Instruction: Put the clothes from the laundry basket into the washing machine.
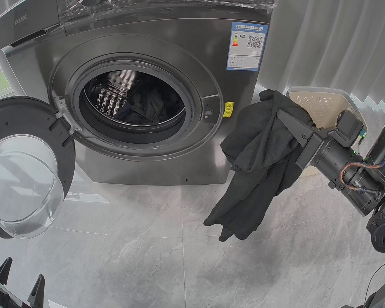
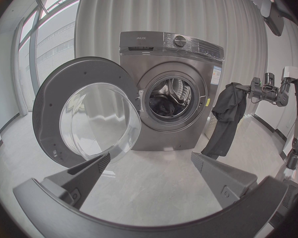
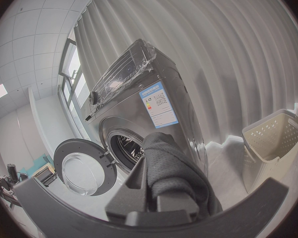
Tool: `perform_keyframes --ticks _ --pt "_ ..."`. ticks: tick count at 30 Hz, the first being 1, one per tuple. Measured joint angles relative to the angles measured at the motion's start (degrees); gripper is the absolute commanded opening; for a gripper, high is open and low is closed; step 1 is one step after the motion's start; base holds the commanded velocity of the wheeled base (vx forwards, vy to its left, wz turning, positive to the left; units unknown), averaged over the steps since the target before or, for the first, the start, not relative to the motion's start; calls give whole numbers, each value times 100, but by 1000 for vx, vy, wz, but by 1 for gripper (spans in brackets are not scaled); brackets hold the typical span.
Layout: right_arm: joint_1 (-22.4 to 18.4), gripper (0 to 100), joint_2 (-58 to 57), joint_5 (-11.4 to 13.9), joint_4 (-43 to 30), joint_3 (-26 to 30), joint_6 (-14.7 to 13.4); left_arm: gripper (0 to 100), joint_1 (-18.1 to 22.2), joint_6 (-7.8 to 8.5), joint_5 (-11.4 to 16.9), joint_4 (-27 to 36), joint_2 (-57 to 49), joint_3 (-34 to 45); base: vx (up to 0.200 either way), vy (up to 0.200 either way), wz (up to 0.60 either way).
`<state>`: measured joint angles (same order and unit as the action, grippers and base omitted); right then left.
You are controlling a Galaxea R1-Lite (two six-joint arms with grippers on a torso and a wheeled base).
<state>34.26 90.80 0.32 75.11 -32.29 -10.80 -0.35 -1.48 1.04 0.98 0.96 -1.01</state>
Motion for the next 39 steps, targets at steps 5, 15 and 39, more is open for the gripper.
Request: perform_keyframes --ticks 5,15,39 --pt "-66 0 -6 1 2 2 0 100 0 0 2 0 0 0 0 200 0" --pt "-162 0 -17 1 11 -11 -1 100 0 0 0 0 0 0 0 120 0" --pt "606 0 182 -226 -216 -539 -116 100 15 137 22 -27 0 0 0 0 0"
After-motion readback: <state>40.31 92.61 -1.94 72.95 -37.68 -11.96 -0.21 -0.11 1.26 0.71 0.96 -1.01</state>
